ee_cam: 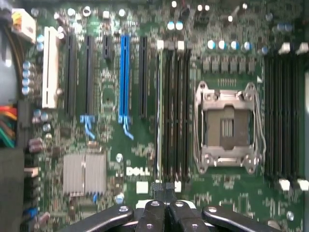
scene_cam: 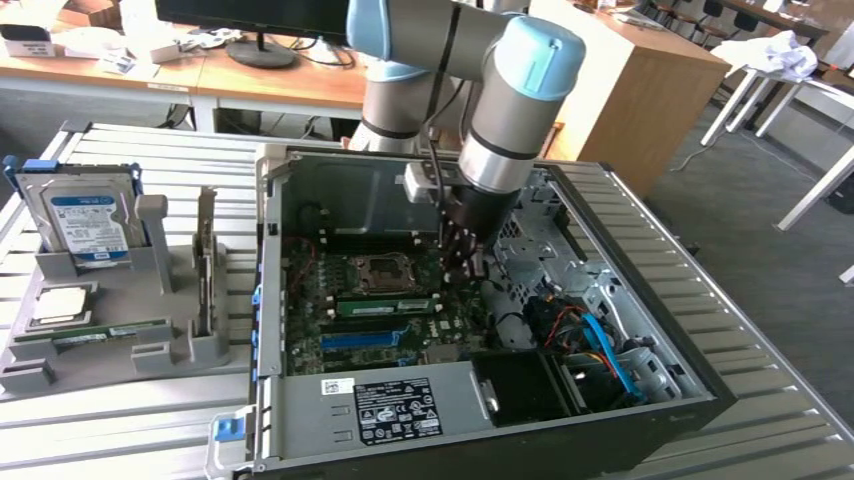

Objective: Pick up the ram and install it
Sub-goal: 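Insert the ram into the slot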

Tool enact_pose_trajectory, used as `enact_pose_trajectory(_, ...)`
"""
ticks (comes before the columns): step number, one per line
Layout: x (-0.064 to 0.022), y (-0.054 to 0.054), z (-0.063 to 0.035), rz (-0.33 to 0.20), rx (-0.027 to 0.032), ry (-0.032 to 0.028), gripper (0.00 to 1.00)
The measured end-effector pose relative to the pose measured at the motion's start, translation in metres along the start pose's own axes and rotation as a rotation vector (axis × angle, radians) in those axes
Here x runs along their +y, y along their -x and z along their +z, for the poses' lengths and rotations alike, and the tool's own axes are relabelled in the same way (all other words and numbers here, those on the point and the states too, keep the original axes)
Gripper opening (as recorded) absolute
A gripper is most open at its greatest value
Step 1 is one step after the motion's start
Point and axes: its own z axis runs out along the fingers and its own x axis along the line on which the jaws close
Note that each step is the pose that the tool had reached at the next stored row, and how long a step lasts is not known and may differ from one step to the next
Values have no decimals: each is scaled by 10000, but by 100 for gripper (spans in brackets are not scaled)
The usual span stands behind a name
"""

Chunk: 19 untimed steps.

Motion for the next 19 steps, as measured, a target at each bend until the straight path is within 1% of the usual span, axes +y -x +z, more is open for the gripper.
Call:
enact_pose_trajectory(3,-105,5,-3,1,-1,6,10)
enact_pose_trajectory(5,-149,5,-11,-1,1,7,10)
enact_pose_trajectory(6,-161,6,-20,1,-2,6,10)
enact_pose_trajectory(11,-194,6,-141,0,-2,6,10)
enact_pose_trajectory(14,-233,7,-179,0,-1,7,10)
enact_pose_trajectory(19,-238,7,-316,2,-1,7,10)
